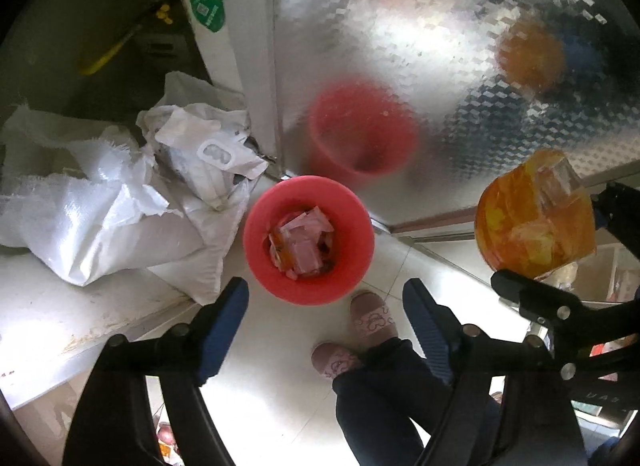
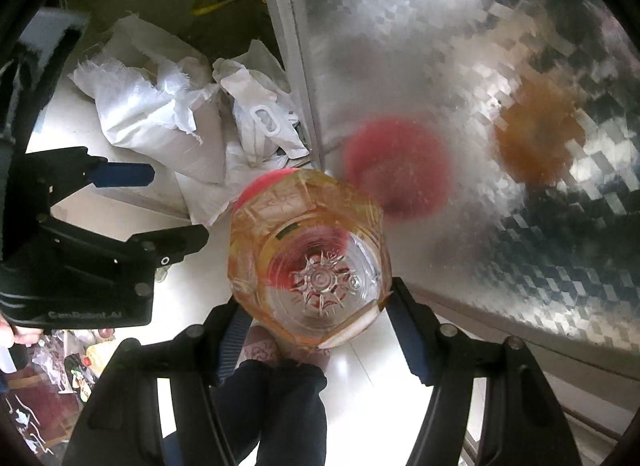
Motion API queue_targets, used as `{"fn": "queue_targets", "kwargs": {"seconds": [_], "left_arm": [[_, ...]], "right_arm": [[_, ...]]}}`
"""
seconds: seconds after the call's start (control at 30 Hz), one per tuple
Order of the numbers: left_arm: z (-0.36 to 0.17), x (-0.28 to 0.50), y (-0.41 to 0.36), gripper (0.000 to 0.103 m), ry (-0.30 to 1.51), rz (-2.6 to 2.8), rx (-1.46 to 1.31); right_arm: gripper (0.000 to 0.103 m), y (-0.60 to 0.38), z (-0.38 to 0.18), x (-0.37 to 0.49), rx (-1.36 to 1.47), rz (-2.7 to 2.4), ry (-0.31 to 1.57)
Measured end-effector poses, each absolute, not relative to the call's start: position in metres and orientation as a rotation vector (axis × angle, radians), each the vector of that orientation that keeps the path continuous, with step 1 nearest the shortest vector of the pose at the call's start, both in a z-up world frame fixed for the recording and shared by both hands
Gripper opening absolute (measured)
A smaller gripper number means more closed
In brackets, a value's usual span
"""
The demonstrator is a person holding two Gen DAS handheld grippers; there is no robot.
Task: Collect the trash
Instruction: 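Open the left gripper over the bucket while the right gripper releases the cup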
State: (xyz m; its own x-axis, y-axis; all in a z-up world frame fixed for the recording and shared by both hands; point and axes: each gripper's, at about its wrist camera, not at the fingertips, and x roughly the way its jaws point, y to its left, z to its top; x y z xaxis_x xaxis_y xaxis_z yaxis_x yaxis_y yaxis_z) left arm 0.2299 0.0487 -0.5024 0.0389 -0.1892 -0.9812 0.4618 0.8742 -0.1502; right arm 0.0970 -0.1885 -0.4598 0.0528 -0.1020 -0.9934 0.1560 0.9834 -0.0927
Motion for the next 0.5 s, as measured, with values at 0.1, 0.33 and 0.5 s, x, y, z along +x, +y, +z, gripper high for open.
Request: {"fn": "queue_targets", "kwargs": {"seconds": [0.1,0.33,0.5], "left_arm": [[-0.502,0.227,0.057,0.078,1.458,-0.480,0.205],[-0.498,0.216,0.081,0.087,1.439,-0.428,0.144],[-0.499,0.213,0.103,0.103,1.441,-0.364,0.065]], "right_arm": [[0.063,-0.186,-0.459,0.098,0.039,-0.175,1.508],[0.064,-0.177,-0.462,0.102,0.005,-0.114,1.527],[0.064,-0.166,-0.468,0.105,-0.025,-0.046,1.552]]}}
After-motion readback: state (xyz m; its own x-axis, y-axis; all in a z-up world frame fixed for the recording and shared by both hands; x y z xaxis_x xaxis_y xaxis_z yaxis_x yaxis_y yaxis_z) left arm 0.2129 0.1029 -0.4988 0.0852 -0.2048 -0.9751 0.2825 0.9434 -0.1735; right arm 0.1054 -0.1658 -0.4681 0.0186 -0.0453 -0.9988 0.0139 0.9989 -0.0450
